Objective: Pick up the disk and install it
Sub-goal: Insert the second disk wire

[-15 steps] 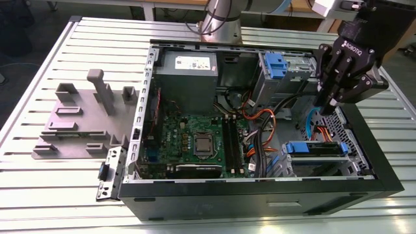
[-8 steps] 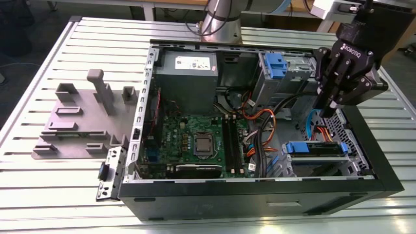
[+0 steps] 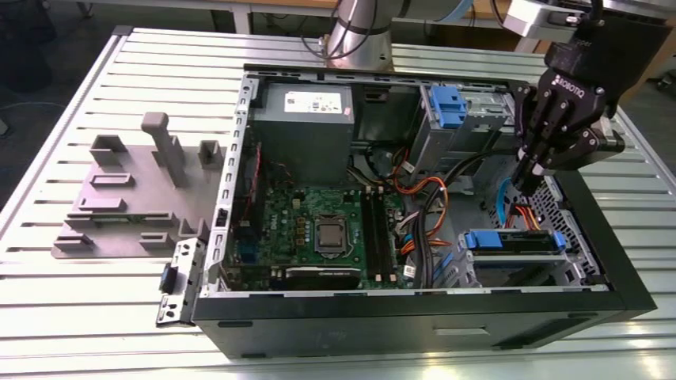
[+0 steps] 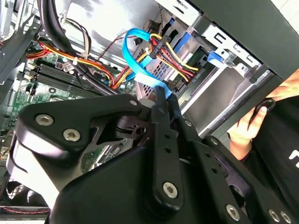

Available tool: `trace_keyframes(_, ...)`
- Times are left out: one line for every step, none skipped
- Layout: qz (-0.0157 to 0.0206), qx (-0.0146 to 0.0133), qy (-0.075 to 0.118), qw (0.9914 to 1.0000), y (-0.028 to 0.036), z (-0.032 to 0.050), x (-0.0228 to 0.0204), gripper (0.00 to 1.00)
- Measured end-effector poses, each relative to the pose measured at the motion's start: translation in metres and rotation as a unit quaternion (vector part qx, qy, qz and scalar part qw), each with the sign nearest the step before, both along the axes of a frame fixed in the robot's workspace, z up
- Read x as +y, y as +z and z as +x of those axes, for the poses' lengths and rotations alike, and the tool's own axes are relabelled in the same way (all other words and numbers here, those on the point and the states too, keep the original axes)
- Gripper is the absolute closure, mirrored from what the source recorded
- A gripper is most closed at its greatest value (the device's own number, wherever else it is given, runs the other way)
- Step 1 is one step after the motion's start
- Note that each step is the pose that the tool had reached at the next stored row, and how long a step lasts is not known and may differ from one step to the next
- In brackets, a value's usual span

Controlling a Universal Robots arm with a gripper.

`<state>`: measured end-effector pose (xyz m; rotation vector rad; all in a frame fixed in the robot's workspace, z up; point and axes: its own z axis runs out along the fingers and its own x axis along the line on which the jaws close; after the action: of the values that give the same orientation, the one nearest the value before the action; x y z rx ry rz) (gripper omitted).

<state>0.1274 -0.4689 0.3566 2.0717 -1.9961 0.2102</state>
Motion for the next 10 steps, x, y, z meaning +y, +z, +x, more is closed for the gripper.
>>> trace_keyframes(-0.0002,0.0000,0.000,1.00000,-0.0003,0.0001,0.0001,0.84)
trace_keyframes(-0.0004,0.0000,0.000,1.00000,-0.0006,0.0002,0.0001,0.84)
trace_keyframes(-0.0005,0.0000,0.000,1.00000,-0.0008,0.0003,0.0001,0.84)
trace_keyframes(-0.0005,0.0000,0.000,1.00000,-0.0010,0.0003,0.0001,0.84)
trace_keyframes(-0.0004,0.0000,0.000,1.00000,-0.0012,0.0003,0.0001,0.84)
trace_keyframes(-0.0004,0.0000,0.000,1.00000,-0.0016,0.0003,0.0001,0.84)
trace_keyframes(-0.0003,0.0000,0.000,1.00000,-0.0021,0.0003,0.0001,0.84)
trace_keyframes(-0.0003,0.0000,0.000,1.00000,-0.0026,0.0004,0.0001,0.84)
trace_keyframes(-0.0004,0.0000,0.000,1.00000,-0.0032,0.0004,0.0001,0.83)
trace_keyframes(-0.0004,0.0000,0.000,1.00000,-0.0041,0.0004,0.0001,0.83)
